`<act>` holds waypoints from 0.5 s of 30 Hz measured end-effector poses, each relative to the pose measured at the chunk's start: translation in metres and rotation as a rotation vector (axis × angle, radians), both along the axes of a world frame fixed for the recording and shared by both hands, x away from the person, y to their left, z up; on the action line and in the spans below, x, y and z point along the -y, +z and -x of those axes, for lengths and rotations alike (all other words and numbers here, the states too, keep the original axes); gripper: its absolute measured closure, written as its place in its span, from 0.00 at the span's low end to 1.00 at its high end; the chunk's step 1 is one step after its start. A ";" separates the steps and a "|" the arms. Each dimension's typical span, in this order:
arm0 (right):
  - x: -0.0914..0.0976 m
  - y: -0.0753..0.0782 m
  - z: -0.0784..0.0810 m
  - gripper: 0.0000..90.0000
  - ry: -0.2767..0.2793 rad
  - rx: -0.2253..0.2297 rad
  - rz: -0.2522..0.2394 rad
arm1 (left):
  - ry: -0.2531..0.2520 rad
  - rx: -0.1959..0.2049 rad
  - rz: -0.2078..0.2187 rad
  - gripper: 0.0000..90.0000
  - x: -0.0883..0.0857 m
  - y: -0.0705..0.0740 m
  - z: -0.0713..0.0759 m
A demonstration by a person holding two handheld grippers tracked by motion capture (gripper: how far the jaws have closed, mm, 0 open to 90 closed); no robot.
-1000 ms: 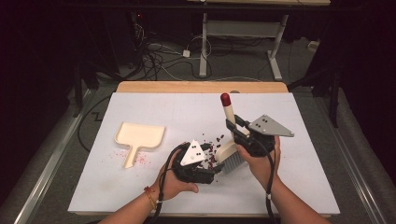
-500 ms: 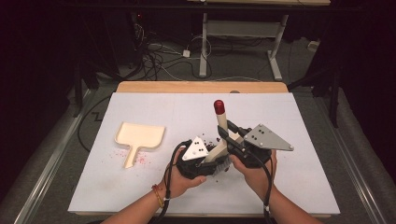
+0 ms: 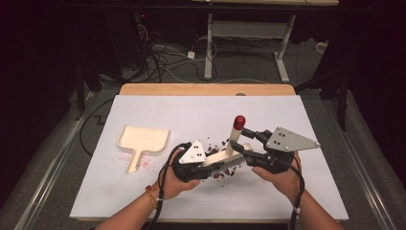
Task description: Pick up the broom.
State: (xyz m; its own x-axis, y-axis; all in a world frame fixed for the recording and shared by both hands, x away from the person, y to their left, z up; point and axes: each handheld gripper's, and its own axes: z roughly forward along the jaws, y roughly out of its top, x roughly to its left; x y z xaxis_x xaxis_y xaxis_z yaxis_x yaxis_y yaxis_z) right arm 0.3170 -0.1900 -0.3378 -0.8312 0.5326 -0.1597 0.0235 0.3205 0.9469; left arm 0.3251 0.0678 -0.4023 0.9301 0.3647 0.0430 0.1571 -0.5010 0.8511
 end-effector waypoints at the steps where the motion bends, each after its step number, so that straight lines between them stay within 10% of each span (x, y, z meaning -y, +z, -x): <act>1: 0.003 -0.001 -0.001 0.54 0.023 -0.005 0.022 | -0.009 -0.001 -0.006 0.73 -0.001 -0.001 0.000; 7: 0.017 -0.022 -0.016 0.44 0.180 -0.106 0.205 | -0.109 -0.029 -0.012 0.73 -0.006 -0.001 0.001; 15: 0.004 -0.050 -0.030 0.43 0.353 -0.223 0.323 | -0.206 -0.046 0.009 0.73 -0.007 0.000 0.005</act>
State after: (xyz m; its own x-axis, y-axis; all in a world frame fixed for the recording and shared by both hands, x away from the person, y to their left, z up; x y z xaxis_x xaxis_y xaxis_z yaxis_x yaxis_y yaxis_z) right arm 0.3467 -0.1936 -0.3881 -0.9837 0.1667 -0.0675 0.0512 0.6197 0.7831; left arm 0.3197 0.0752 -0.4025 0.9860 0.1667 -0.0035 0.0907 -0.5191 0.8499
